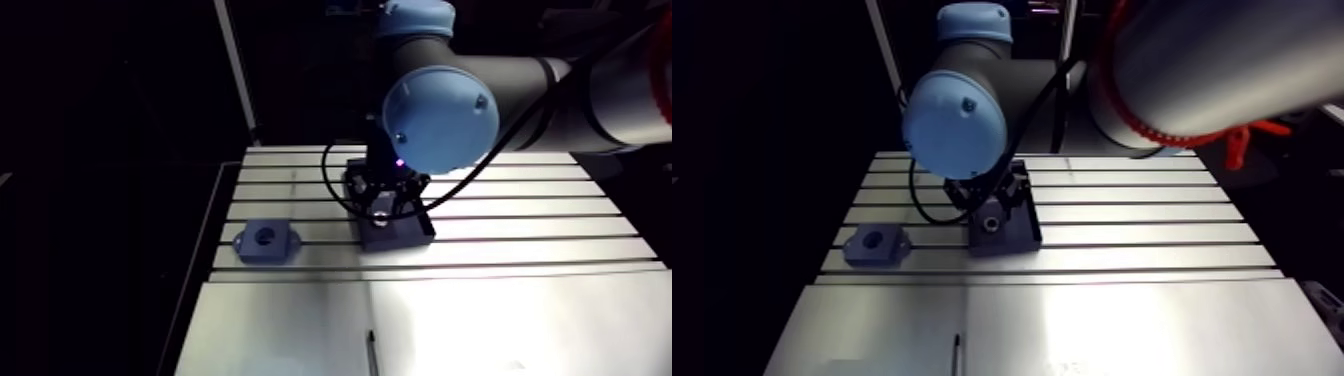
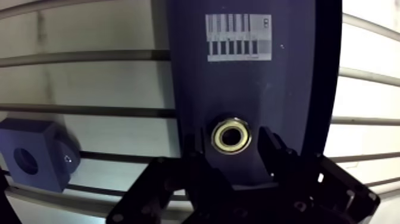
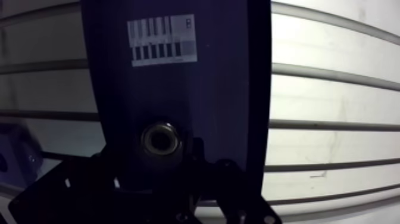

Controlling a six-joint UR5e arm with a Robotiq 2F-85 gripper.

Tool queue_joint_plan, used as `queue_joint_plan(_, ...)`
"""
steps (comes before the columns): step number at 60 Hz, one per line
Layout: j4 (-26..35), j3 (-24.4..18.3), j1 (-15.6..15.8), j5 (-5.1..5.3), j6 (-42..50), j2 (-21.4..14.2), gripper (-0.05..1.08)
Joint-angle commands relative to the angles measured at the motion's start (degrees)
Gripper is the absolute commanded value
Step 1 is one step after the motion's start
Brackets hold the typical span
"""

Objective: Pick up the bearing and press it into the housing until flush.

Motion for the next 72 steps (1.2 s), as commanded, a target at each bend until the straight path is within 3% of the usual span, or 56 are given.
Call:
queue_joint_plan(1,0.0,0.1,0.0,0.0,-0.1,0.2,0.43)
queue_joint_plan(72,0.0,0.2,-0.2,-0.09,-0.1,1.0,0.5)
